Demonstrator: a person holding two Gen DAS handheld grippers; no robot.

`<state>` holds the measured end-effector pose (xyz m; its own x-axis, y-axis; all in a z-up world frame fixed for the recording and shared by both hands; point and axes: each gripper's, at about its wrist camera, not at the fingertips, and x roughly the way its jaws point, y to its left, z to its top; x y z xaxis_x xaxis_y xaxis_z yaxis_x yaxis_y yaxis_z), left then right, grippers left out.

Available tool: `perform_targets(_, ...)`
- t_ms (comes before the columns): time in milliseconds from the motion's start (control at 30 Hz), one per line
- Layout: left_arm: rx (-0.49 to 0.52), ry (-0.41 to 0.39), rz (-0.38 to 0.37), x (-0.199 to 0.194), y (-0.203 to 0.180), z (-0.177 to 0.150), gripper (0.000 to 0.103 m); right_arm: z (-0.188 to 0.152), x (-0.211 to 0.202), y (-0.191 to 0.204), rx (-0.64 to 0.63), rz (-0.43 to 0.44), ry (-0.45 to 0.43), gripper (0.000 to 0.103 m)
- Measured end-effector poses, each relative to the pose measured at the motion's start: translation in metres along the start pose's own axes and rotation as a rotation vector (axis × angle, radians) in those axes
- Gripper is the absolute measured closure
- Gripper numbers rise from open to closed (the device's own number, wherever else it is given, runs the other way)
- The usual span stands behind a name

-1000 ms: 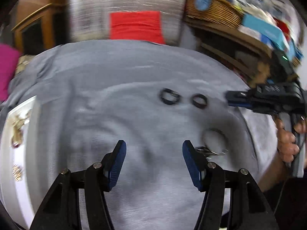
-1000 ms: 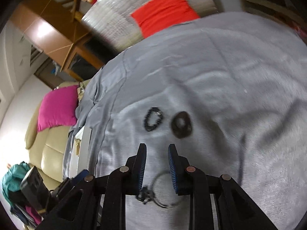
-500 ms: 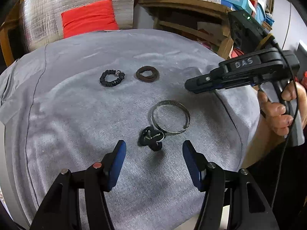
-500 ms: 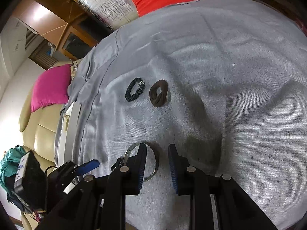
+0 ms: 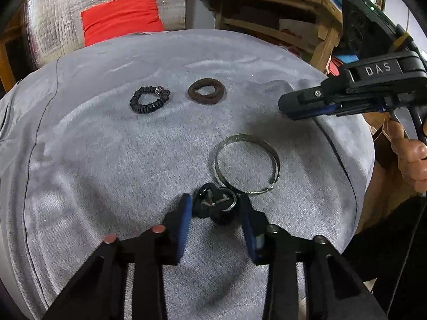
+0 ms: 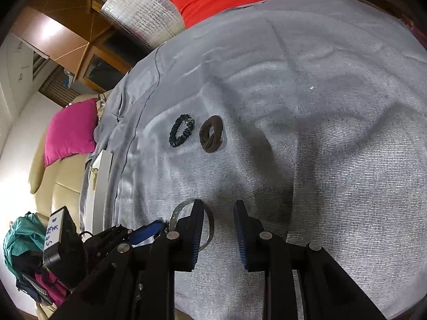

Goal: Organize jewelry
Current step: 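Grasp the black knotted ring with the left tool while the right tool grasps the silver bangle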

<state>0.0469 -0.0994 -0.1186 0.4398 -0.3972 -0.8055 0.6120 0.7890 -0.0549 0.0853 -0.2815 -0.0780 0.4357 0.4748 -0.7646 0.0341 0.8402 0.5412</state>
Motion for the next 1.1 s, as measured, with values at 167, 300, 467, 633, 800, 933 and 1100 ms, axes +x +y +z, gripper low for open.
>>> perform_targets(167, -0.017, -0.003, 0.005, -0.001, 0.004, 0.001, 0.082, -0.002, 0.004, 0.006, -0.018, 0.017, 0.019, 0.077)
perform_targets(300, -0.037, -0.006, 0.022, -0.008, 0.013, -0.001, 0.082, -0.005, 0.009, 0.014, -0.037, 0.023, 0.036, 0.075)
perform_targets(467, -0.100, -0.023, 0.077, -0.020, 0.038, -0.004, 0.082, -0.011, 0.011, 0.032, -0.105, 0.016, 0.022, 0.033)
perform_targets(633, -0.184, -0.012, 0.166, -0.027, 0.066, -0.010, 0.082, -0.021, 0.022, 0.053, -0.209, -0.045, 0.030, 0.033)
perform_targets(800, -0.246, 0.008, 0.234, -0.031, 0.085, -0.016, 0.082, -0.034, 0.043, 0.074, -0.336, -0.129, 0.056, 0.033)
perform_targets(933, -0.259, 0.016, 0.245, -0.030, 0.089, -0.017, 0.082, -0.046, 0.057, 0.089, -0.428, -0.201, 0.060, 0.028)
perform_targets(1100, -0.257, 0.010, 0.236, -0.029, 0.087, -0.016, 0.082, -0.051, 0.066, 0.092, -0.464, -0.268, 0.050, 0.028)
